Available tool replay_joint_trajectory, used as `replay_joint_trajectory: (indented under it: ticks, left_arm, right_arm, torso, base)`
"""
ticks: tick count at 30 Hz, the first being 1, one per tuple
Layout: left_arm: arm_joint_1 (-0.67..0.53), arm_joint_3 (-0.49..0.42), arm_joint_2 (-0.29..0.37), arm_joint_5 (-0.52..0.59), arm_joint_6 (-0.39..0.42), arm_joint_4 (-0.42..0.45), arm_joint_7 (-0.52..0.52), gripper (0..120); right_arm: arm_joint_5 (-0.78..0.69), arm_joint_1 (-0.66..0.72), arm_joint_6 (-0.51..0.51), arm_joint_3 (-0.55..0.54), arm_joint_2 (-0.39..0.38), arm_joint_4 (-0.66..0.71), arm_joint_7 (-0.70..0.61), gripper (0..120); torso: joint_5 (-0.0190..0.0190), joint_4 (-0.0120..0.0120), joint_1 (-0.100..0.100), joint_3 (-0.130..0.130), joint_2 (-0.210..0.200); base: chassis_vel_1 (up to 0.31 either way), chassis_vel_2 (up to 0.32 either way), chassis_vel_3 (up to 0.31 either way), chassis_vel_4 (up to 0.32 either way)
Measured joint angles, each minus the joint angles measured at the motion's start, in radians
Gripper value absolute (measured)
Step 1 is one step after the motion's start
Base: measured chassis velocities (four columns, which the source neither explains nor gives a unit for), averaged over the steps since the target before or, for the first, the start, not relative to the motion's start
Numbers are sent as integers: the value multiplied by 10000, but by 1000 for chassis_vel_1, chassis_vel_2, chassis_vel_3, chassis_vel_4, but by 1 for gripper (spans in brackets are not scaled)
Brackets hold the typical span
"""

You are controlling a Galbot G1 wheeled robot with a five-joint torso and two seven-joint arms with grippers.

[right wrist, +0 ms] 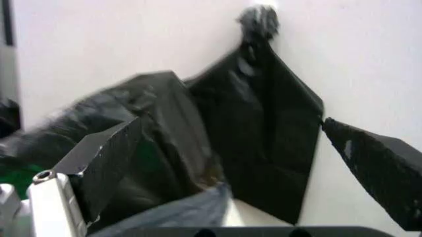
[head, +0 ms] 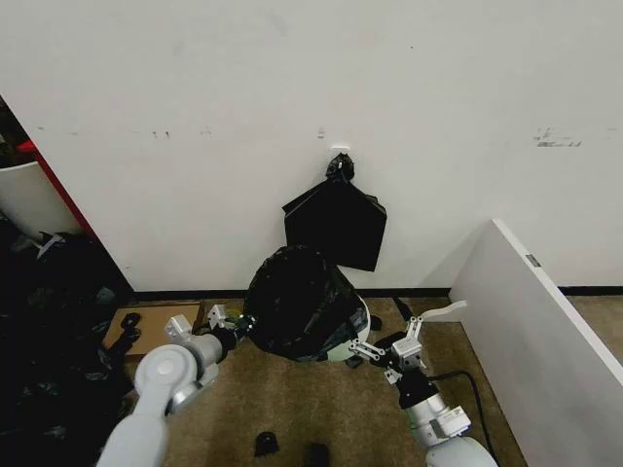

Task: Place the garbage bag over the trash bin.

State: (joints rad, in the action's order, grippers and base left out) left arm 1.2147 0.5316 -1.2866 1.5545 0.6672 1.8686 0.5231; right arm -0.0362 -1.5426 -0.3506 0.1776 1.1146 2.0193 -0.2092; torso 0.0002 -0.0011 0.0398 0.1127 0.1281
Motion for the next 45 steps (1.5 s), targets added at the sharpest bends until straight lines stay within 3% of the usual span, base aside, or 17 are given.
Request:
replay_joint_trajectory:
  ticks: [4, 9, 18, 24, 25, 27, 31, 36, 43, 45]
  left_arm:
    - [-32, 26, 78, -81, -29, -51, -232, 0]
    - [-85, 42, 146, -164, -52, -65, -473, 0]
    - [-121, 10, 203, -255, -56, 60, -686, 0]
    - [-75, -189, 209, -676, -249, 116, -758, 0]
    - [34, -438, 262, -1212, -453, 117, -849, 0]
    - [227, -721, 341, -2149, -785, 71, -990, 0]
    - [568, -1048, 441, -3919, -1300, 28, -1037, 0]
    - [547, -1314, 380, -5188, -1497, -414, -887, 0]
    - [453, -1734, 249, -5498, -1370, -754, -771, 1]
    - [483, -1767, 221, -5450, -1187, -587, -726, 9]
  right_arm:
    - [320, 41, 885, -134, 35, -178, -1232, 100]
    - [172, 119, 1366, -350, 91, -427, -1668, 100]
    - [-134, 360, 1104, -442, 265, -1225, -1315, 100]
    - [1242, 652, 563, 152, 361, -2406, -1644, 100]
    - [2065, 824, -212, 734, 477, -2889, -1706, 100]
    - [2496, 901, -749, 1436, 583, -3023, -1736, 100]
    - [2065, 550, -700, 1990, 776, -2052, -1903, 100]
    - [2118, 13, -673, 1867, 1148, -1112, -1924, 100]
    - [2426, -396, -763, 1600, 1715, -682, -1905, 100]
    - [2486, -472, -789, 1573, 1788, -670, -1899, 100]
  torso:
    - [0, 0, 0, 0, 0]
    - [0, -1, 0, 0, 0]
    - [1, 0, 0, 0, 0]
    - [6, -2, 0, 0, 0]
    - [7, -1, 0, 0, 0]
    - [2, -1, 0, 0, 0]
    - [3, 2, 0, -1, 0]
    - [1, -2, 0, 0, 0]
    - [0, -2, 0, 0, 0]
    - [-1, -2, 0, -1, 0]
  base:
    - [0, 0, 0, 0]
    - [0, 0, 0, 0]
    - [0, 0, 0, 0]
    - [0, 0, 0, 0]
    - [0, 0, 0, 0]
    - [0, 0, 0, 0]
    - [0, 0, 0, 0]
    - [0, 0, 0, 0]
    - [0, 0, 0, 0]
    - [0, 0, 0, 0]
